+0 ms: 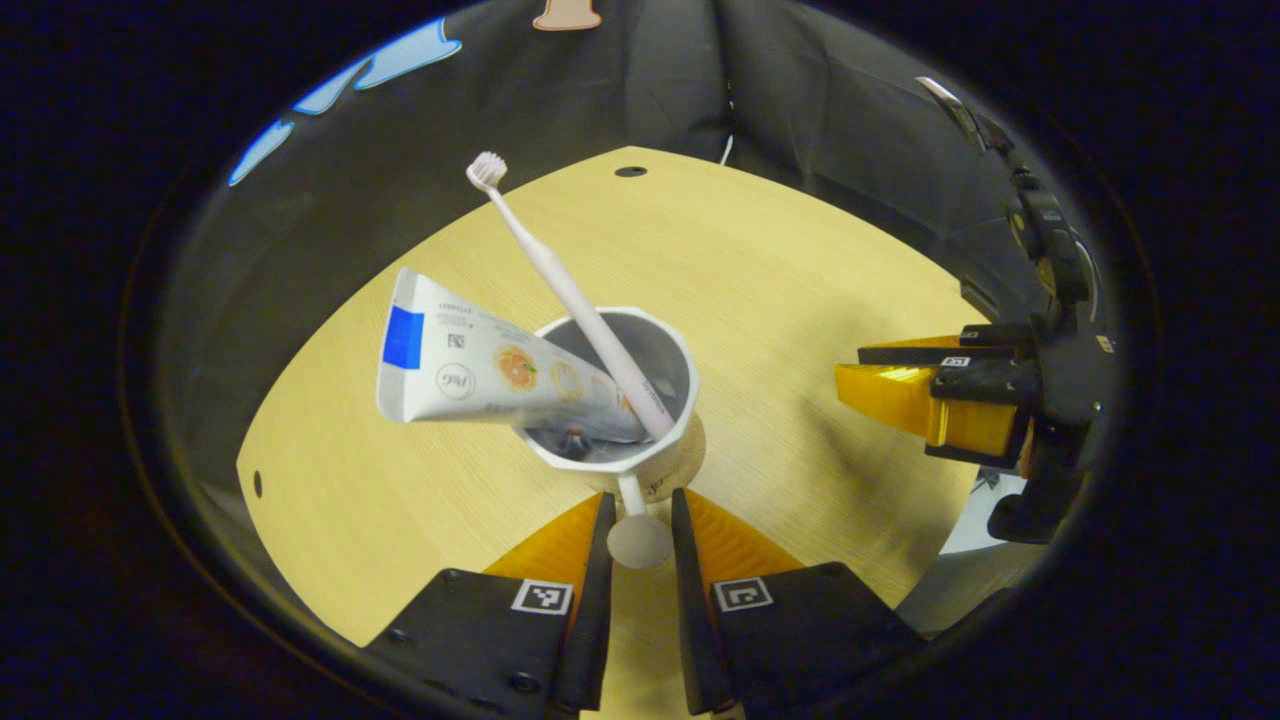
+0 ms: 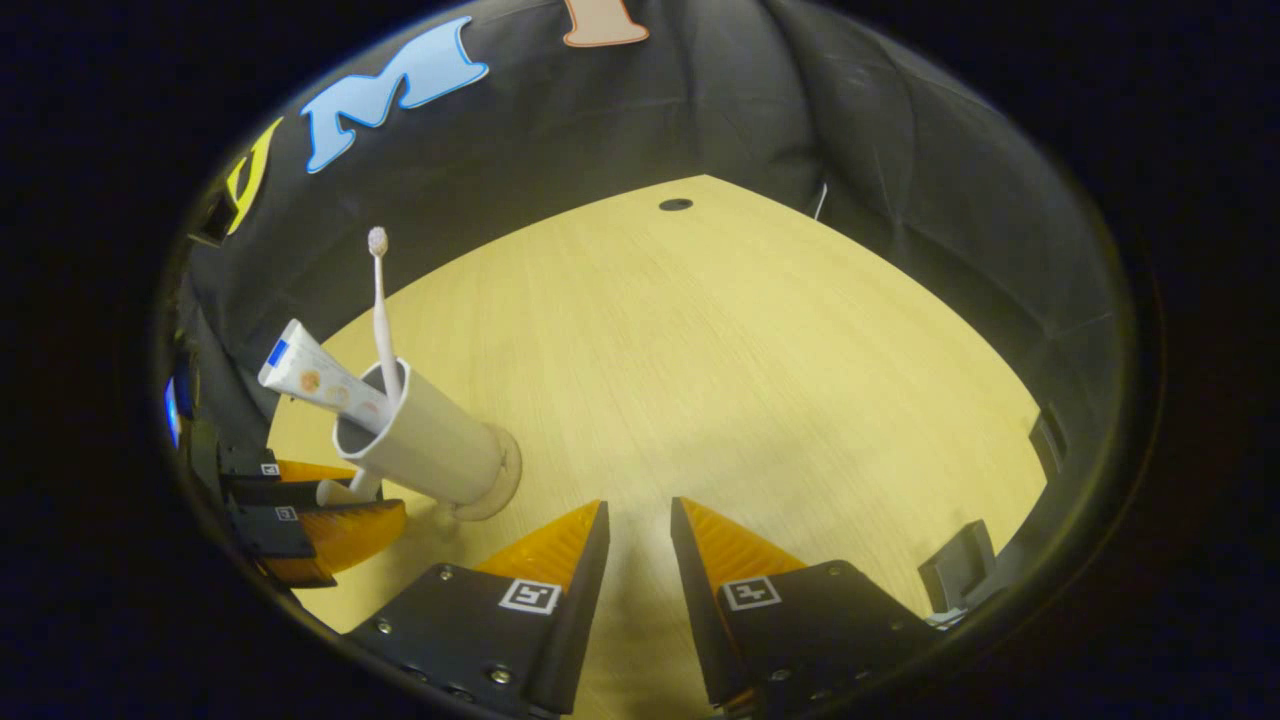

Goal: Put the toothbrush and toothpaste on the desktop into the cup, then pick up the cup and place it on the coaster on the desktop.

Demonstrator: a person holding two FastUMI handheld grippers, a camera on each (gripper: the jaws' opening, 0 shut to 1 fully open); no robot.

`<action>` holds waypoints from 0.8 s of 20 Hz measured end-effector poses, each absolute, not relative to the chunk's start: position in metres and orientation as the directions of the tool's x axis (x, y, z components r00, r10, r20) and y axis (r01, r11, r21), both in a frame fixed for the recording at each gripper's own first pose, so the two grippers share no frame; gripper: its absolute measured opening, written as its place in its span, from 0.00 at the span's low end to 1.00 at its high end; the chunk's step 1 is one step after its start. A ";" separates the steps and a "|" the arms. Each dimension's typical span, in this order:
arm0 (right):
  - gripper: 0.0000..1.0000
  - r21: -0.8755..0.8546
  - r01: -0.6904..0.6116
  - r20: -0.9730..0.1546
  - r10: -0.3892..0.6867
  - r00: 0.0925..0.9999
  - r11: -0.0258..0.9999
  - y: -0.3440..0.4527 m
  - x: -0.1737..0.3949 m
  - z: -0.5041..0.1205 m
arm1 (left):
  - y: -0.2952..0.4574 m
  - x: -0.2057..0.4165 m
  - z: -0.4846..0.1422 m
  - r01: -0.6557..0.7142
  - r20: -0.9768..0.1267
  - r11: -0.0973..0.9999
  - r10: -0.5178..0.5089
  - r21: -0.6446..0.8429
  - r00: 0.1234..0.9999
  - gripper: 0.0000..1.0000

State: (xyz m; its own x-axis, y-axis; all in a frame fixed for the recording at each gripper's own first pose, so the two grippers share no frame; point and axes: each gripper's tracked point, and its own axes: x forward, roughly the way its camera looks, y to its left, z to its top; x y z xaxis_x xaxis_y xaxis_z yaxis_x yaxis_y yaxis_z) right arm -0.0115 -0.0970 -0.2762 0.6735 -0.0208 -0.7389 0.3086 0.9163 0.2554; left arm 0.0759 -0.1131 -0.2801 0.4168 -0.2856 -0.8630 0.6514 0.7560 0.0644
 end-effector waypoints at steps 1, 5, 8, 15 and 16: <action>0.45 0.257 0.297 -0.736 -0.013 0.677 0.920 -0.096 -0.010 -0.274 | -0.112 0.073 -0.279 0.643 -0.861 0.763 -0.282 0.066 0.423 0.37; 0.45 0.259 0.249 -0.716 0.012 0.698 0.933 -0.091 -0.004 -0.259 | -0.099 0.060 -0.274 0.576 -0.848 0.816 -0.262 0.061 0.461 0.36; 0.45 0.249 0.190 -0.685 0.034 0.728 0.950 -0.086 0.001 -0.240 | -0.084 0.053 -0.269 0.503 -0.833 0.862 -0.230 0.067 0.504 0.38; 0.45 0.240 0.041 -0.596 0.114 0.795 0.970 -0.065 0.014 -0.187 | -0.034 0.053 -0.222 0.243 -0.727 0.967 -0.115 0.072 0.676 0.42; 0.45 0.243 0.025 -0.579 0.124 0.806 0.970 -0.063 0.016 -0.177 | -0.025 0.058 -0.211 0.210 -0.705 0.975 -0.096 0.076 0.703 0.33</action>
State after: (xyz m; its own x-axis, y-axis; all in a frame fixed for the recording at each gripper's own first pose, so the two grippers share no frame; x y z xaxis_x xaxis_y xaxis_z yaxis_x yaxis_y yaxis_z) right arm 0.0160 -0.0635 -0.1767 0.8057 0.1243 -0.5791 0.0252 0.9697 0.2432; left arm 0.0577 -0.0251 -0.2111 0.7027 -0.0963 -0.7049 0.2096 0.9748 0.0758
